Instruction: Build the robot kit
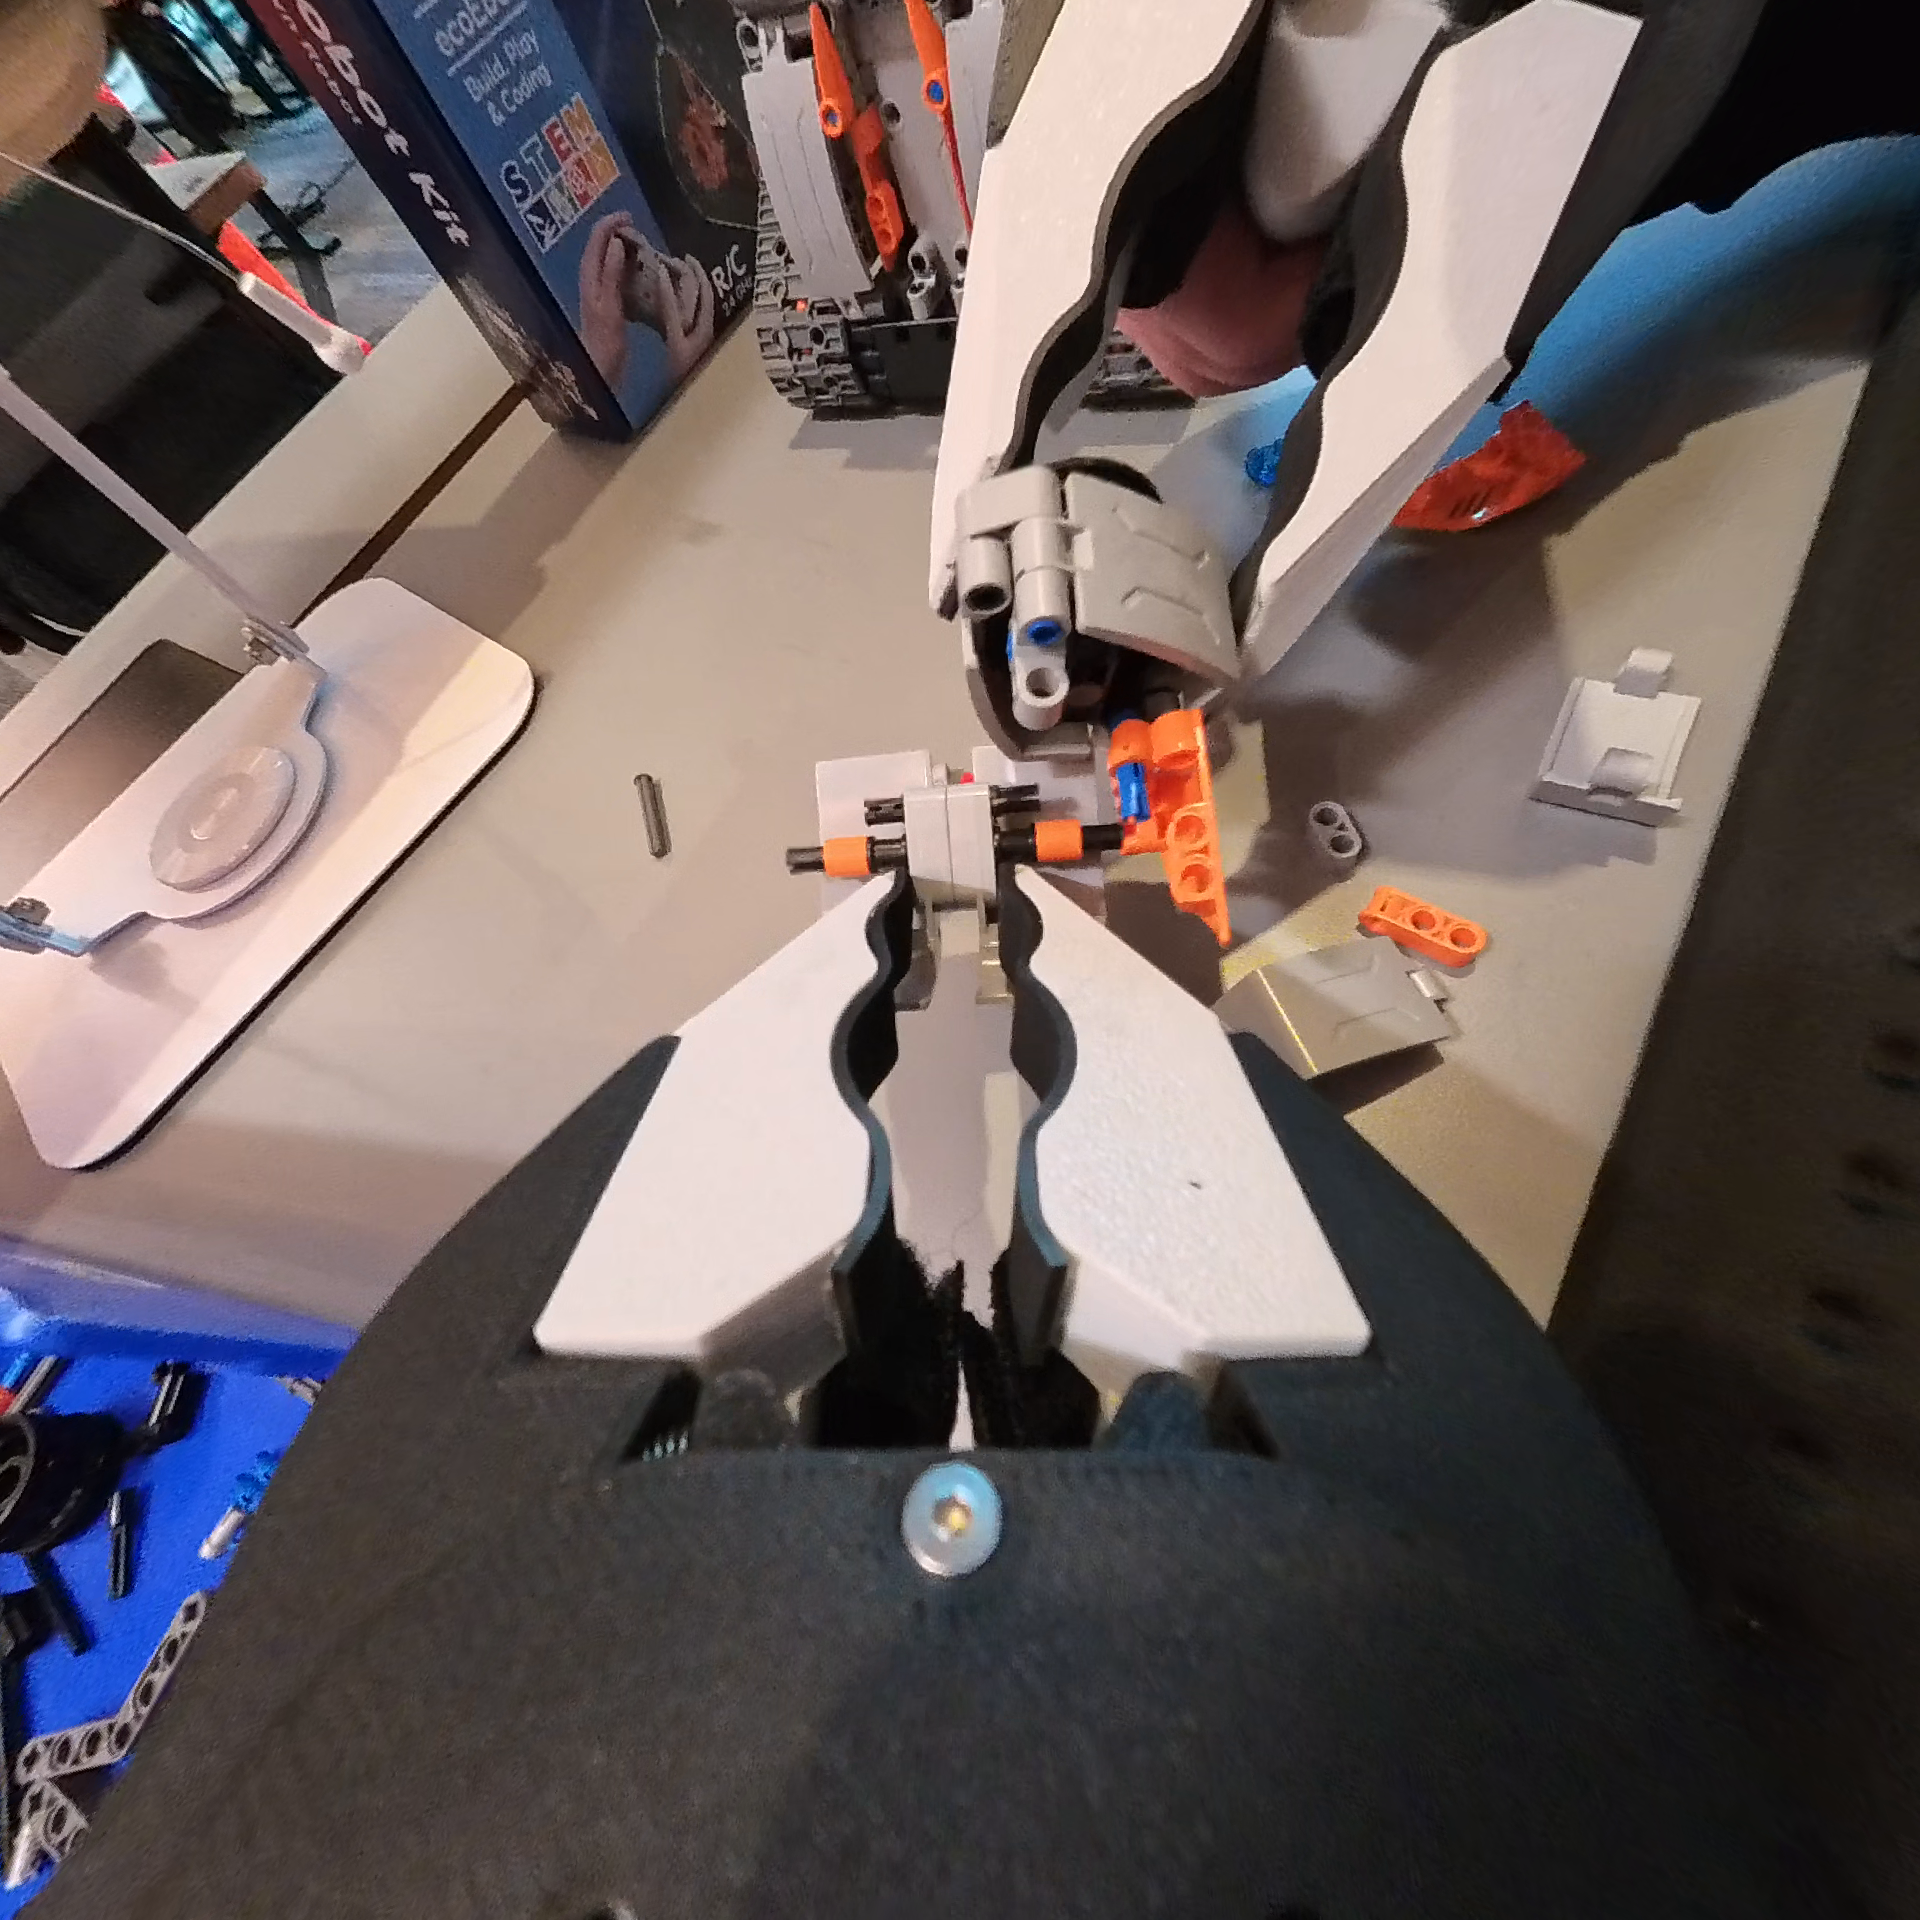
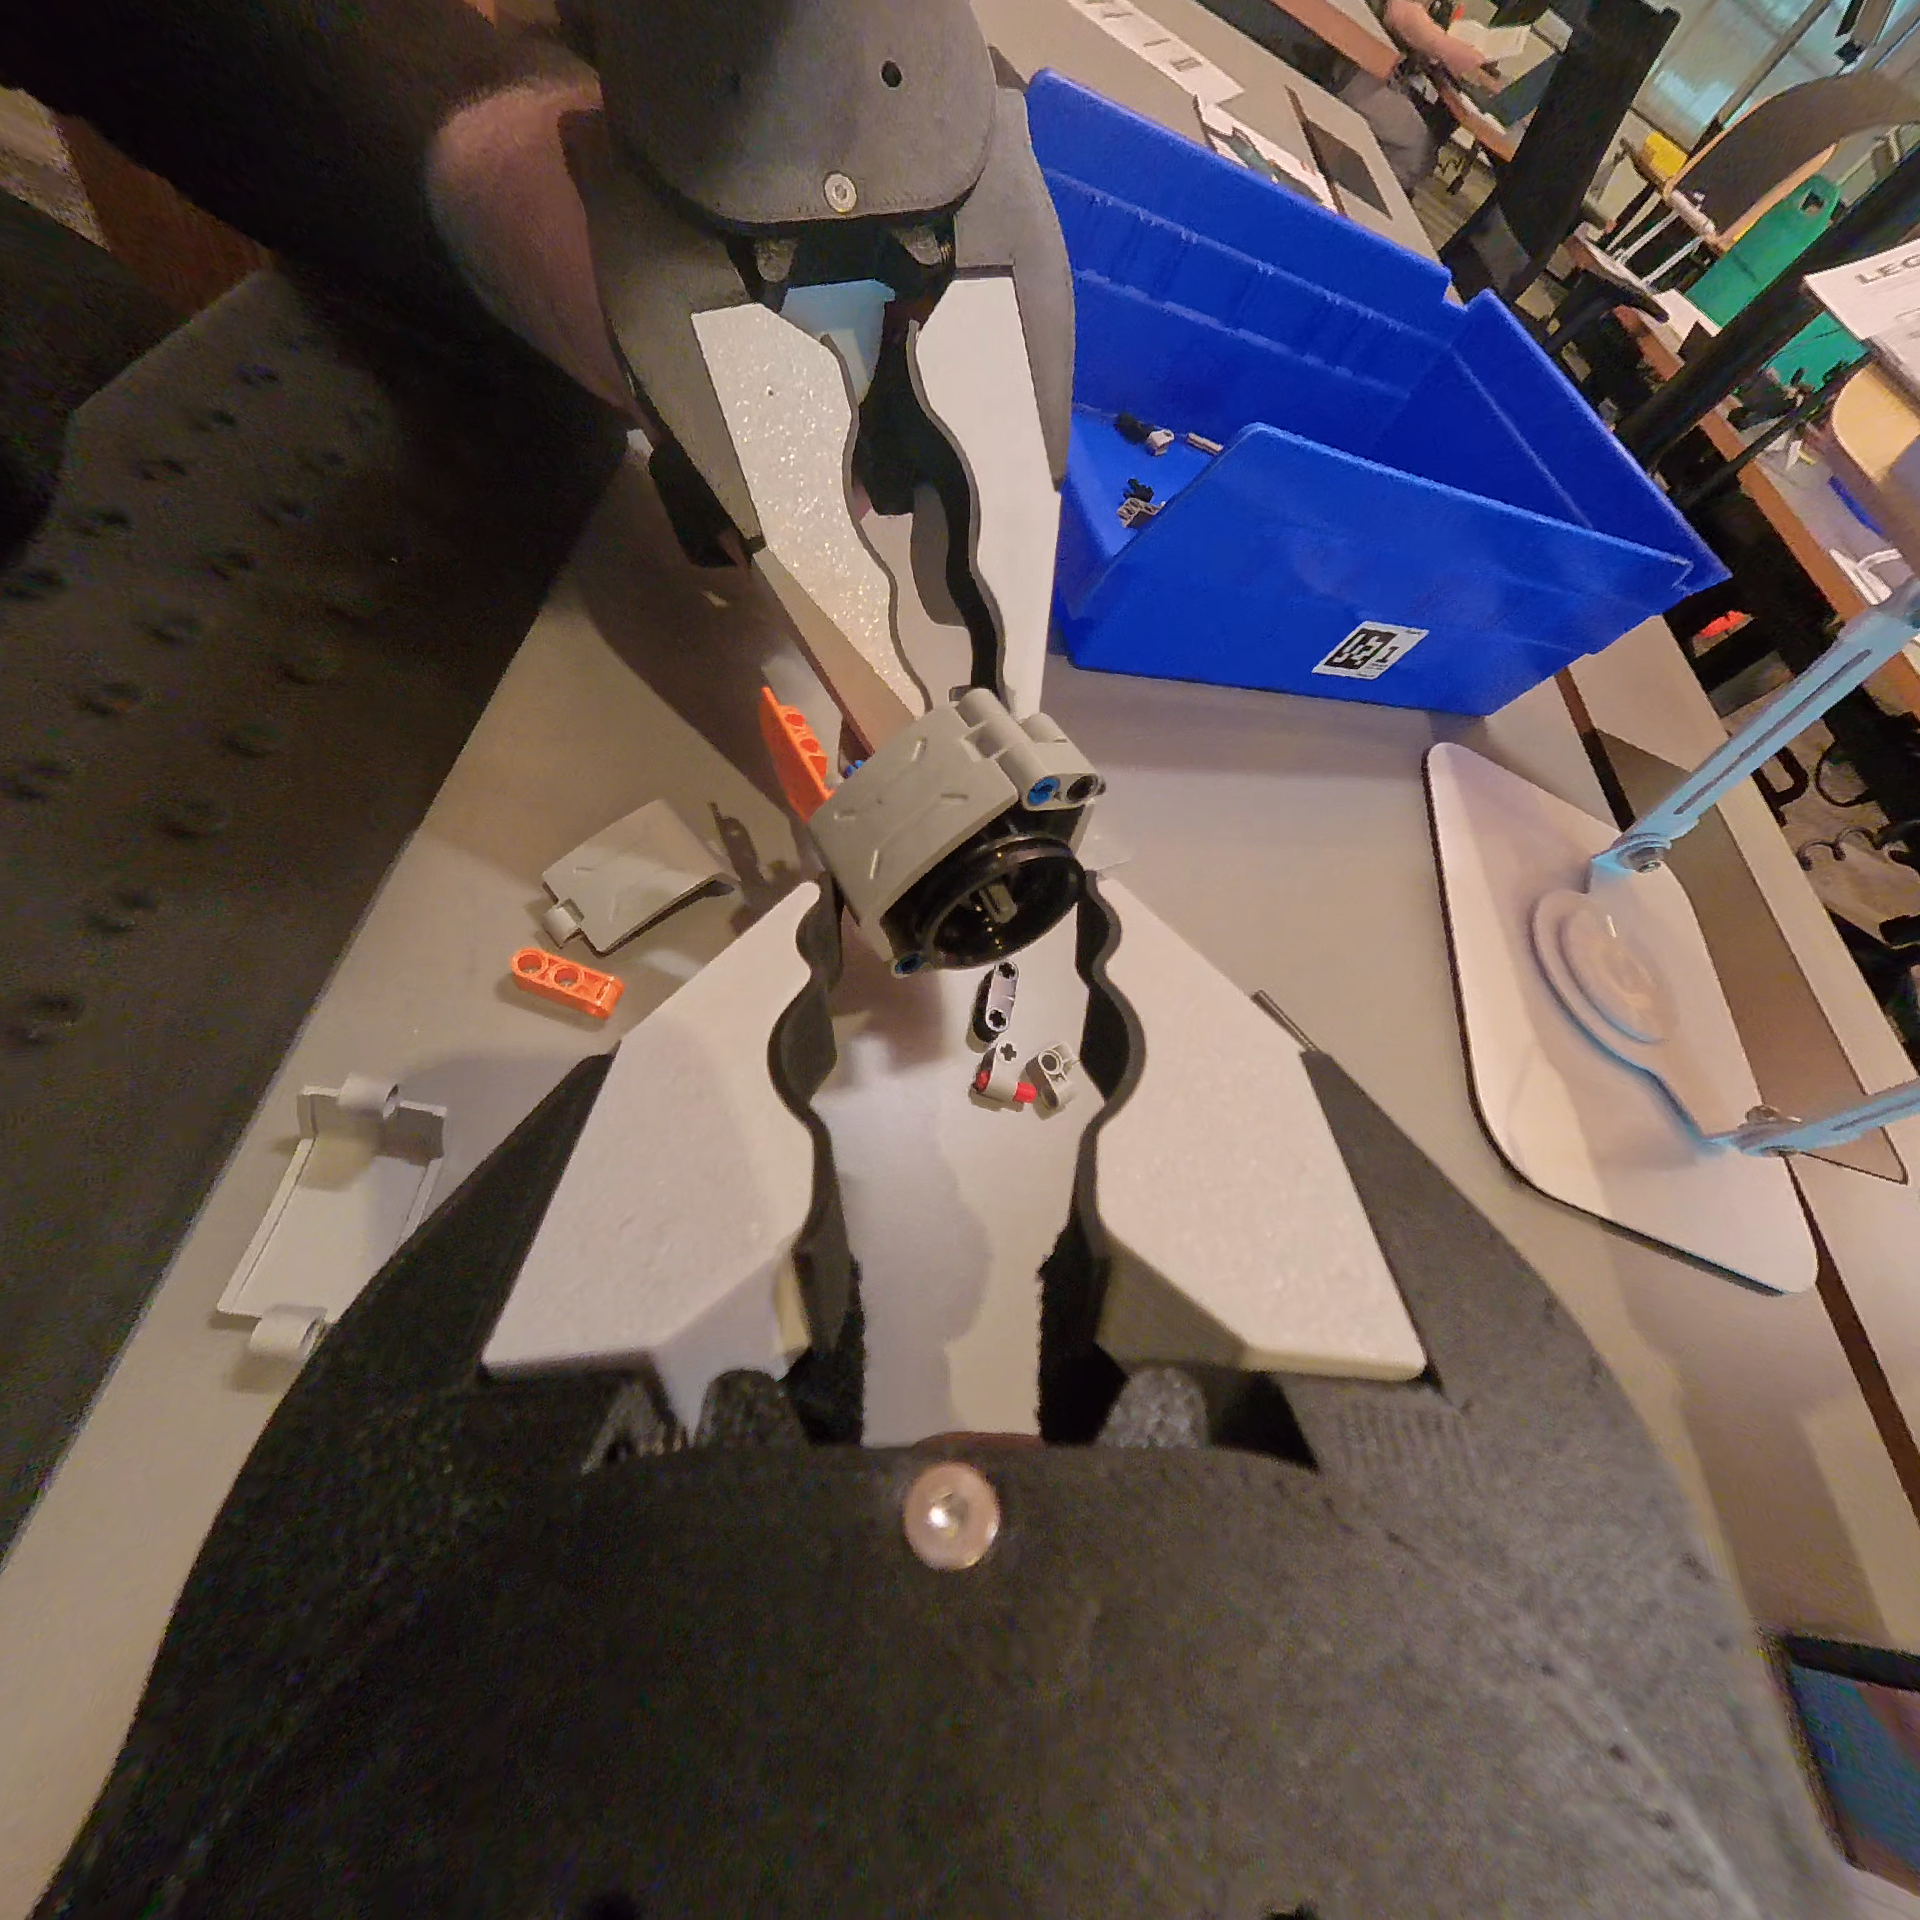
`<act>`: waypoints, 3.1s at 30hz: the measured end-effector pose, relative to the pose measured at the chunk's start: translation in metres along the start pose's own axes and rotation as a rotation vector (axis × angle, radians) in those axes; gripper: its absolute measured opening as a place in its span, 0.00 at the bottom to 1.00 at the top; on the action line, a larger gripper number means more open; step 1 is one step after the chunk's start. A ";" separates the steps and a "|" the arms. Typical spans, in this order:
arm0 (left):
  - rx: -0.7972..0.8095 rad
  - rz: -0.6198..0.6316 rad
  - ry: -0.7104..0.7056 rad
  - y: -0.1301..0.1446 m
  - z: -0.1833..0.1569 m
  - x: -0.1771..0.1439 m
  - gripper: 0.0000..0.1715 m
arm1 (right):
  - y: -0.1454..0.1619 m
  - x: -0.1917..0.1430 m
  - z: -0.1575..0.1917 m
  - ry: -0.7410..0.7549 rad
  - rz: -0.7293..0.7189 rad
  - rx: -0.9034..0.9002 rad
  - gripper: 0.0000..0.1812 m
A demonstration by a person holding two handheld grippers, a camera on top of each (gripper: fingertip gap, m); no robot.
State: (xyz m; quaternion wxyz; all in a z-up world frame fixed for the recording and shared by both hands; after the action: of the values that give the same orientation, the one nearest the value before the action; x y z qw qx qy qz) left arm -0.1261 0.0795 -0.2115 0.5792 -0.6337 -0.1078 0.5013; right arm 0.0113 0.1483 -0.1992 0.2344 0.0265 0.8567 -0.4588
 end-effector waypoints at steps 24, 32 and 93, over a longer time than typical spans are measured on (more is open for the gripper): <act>-0.095 0.193 0.115 0.023 -0.001 0.024 0.08 | 0.021 0.006 0.005 -0.095 0.282 0.007 0.27; -0.098 0.195 0.127 0.020 -0.001 0.025 0.08 | 0.013 -0.001 0.007 -0.125 0.348 -0.025 0.19; 0.050 0.286 0.009 0.018 0.000 0.023 0.08 | -0.006 0.040 0.033 -0.123 0.505 -0.346 0.07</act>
State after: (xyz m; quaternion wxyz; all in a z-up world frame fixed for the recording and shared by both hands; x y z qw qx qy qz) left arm -0.1235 0.0906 -0.2385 0.5181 -0.6302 -0.0014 0.5783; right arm -0.0133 0.1112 -0.2270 0.3933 0.1706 0.8725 -0.2344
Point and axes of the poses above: each gripper's, where its closed fingertips meet, x out along the fingers, y out of its underside, z = x × y across the jaws, the point moved 8 cm from there along -x, back along the fingers, and after that the axes turned 7 degrees about -x, right-handed, at the moved point
